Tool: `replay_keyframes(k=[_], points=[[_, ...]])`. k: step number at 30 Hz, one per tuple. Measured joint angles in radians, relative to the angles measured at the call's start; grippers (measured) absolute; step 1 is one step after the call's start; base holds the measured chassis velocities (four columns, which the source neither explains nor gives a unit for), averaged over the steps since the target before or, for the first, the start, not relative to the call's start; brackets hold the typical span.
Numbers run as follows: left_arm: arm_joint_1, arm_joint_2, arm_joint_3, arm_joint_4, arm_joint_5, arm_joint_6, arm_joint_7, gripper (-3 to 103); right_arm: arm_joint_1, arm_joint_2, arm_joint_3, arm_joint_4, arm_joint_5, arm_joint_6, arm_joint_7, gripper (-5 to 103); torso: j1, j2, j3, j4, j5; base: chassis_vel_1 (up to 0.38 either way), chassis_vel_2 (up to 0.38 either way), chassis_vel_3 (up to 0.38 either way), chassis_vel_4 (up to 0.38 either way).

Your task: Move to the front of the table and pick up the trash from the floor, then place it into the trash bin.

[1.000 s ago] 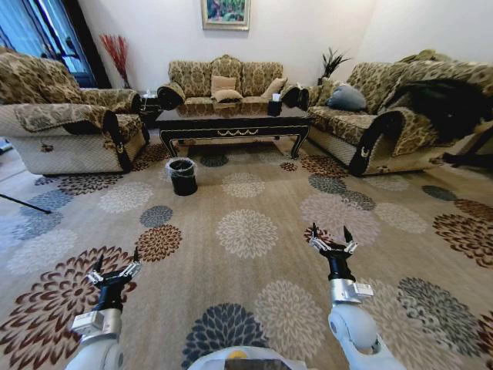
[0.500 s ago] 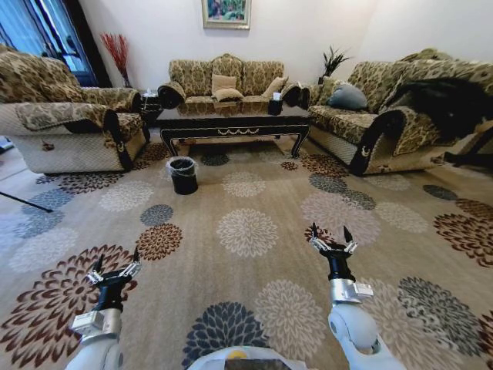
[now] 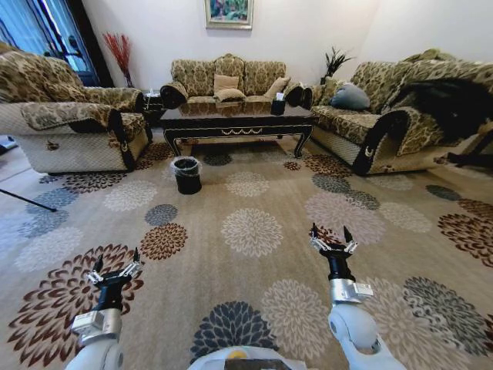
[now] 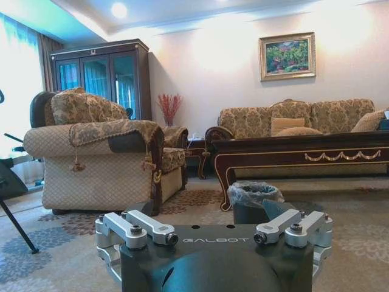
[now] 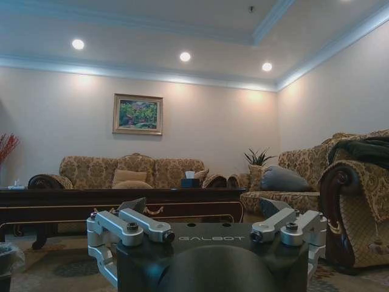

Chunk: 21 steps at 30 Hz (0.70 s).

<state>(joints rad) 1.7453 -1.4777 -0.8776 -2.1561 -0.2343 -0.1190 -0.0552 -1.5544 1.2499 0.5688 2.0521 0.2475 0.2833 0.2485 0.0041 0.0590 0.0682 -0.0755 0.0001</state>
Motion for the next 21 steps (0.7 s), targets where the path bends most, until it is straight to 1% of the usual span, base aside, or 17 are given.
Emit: replay_keyframes(k=[21], points=[[0.0,0.0,0.0,0.0,0.0,0.0,0.0,100,0.0,0.0,0.0,0.0,0.0,0.0,0.0,100,0.0,0.0,0.0,0.0,-0.0001,0.0,0.0,0.0,0.0]])
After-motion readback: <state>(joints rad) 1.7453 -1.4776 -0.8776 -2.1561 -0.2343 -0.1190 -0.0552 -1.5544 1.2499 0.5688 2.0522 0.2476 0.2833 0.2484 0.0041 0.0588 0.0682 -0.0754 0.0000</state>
